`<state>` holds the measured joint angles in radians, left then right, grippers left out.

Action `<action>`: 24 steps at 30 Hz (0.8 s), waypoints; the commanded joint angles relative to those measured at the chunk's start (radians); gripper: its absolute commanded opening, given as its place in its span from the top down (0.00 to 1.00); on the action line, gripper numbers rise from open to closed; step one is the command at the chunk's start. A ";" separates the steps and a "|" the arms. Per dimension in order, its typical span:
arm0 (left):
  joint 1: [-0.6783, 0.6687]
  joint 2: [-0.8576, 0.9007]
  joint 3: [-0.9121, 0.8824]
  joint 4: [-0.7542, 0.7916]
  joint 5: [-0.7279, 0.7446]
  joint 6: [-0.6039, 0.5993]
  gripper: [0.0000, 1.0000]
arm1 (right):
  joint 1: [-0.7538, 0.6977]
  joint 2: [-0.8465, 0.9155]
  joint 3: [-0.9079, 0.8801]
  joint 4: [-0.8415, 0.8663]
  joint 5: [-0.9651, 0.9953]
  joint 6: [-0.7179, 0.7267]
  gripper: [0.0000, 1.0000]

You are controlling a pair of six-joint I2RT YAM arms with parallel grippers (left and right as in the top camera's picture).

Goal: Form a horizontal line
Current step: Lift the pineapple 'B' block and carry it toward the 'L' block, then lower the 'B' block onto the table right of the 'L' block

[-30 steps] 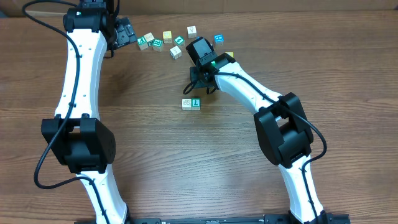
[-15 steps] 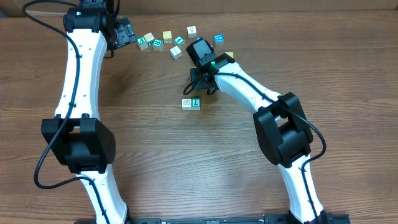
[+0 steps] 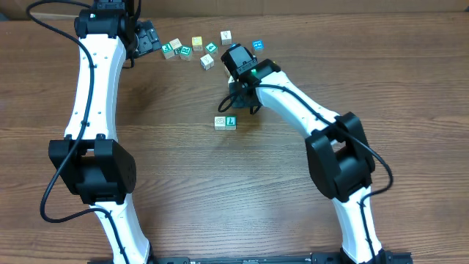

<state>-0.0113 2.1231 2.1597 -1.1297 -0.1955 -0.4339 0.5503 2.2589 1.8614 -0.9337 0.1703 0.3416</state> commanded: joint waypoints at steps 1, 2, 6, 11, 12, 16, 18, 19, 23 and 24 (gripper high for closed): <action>0.000 -0.004 0.013 0.001 -0.002 0.011 0.00 | -0.002 -0.101 0.019 -0.065 0.020 0.026 0.76; 0.000 -0.004 0.013 0.001 -0.002 0.011 0.00 | -0.002 -0.105 0.019 -0.092 0.020 0.026 0.76; 0.000 -0.004 0.013 0.001 -0.002 0.011 0.00 | -0.002 -0.106 0.018 -0.200 -0.010 0.048 0.76; 0.000 -0.004 0.013 0.001 -0.002 0.011 0.00 | -0.002 -0.106 0.006 -0.243 -0.044 0.086 0.76; 0.000 -0.004 0.013 0.001 -0.002 0.011 0.00 | -0.002 -0.106 0.003 -0.238 -0.043 0.092 0.75; 0.000 -0.004 0.013 0.001 -0.002 0.011 0.00 | -0.002 -0.106 -0.005 -0.235 -0.044 0.135 0.75; 0.000 -0.004 0.013 0.001 -0.002 0.011 0.00 | -0.002 -0.106 -0.021 -0.223 -0.044 0.158 0.75; 0.000 -0.004 0.013 0.001 -0.002 0.011 0.00 | -0.002 -0.106 -0.034 -0.207 -0.045 0.161 0.75; 0.000 -0.004 0.013 0.001 -0.002 0.011 0.00 | 0.004 -0.106 -0.098 -0.122 -0.044 0.159 0.76; 0.000 -0.004 0.013 0.001 -0.002 0.011 0.00 | 0.004 -0.106 -0.114 -0.106 -0.044 0.159 0.76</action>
<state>-0.0113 2.1231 2.1597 -1.1301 -0.1951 -0.4339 0.5507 2.1815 1.7893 -1.0630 0.1291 0.4793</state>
